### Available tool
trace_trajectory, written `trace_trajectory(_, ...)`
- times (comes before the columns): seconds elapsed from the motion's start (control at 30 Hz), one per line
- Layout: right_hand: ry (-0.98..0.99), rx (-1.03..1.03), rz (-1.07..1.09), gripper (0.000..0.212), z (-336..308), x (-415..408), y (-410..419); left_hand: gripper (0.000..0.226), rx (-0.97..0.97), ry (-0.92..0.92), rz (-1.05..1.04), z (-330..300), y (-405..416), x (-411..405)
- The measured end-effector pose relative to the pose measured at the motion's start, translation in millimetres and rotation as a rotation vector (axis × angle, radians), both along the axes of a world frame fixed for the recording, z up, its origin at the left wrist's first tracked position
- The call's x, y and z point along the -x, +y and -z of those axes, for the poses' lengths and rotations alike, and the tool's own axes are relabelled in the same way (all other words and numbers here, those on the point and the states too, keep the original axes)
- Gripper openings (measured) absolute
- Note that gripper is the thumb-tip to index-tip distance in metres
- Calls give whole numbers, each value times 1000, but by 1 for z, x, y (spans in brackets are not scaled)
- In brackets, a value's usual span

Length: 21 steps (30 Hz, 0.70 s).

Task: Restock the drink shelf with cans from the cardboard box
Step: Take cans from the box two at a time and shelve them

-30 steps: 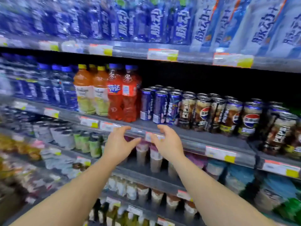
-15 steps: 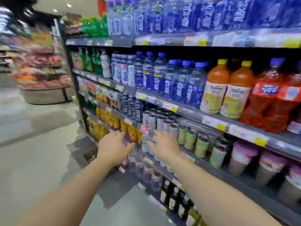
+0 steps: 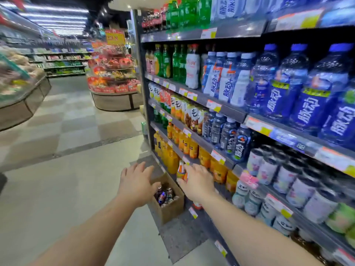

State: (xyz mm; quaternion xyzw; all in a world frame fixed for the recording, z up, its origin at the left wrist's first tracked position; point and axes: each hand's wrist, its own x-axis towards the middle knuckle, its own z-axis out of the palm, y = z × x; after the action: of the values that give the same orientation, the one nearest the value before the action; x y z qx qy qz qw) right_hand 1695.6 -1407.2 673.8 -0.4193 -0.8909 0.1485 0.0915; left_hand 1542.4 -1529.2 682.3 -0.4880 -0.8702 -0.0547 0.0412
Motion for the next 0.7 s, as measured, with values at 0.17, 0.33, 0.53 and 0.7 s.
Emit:
trace_trajectory(0.17,-50,15,-82,63,0,101,37,62,-5,-29,-77,-3,29,92)
trace_trajectory(0.33,-17,23,-99,59,1,193,71,61,-25,-40,-75,3,68,188)
trace_trajectory(0.53,29,33,46,60,21,309,116,63,-19,-38,46,12,131,319)
trace_trajectory(0.7,78,79,198,60,36,382,145,62,12,11,246,15,200,412)
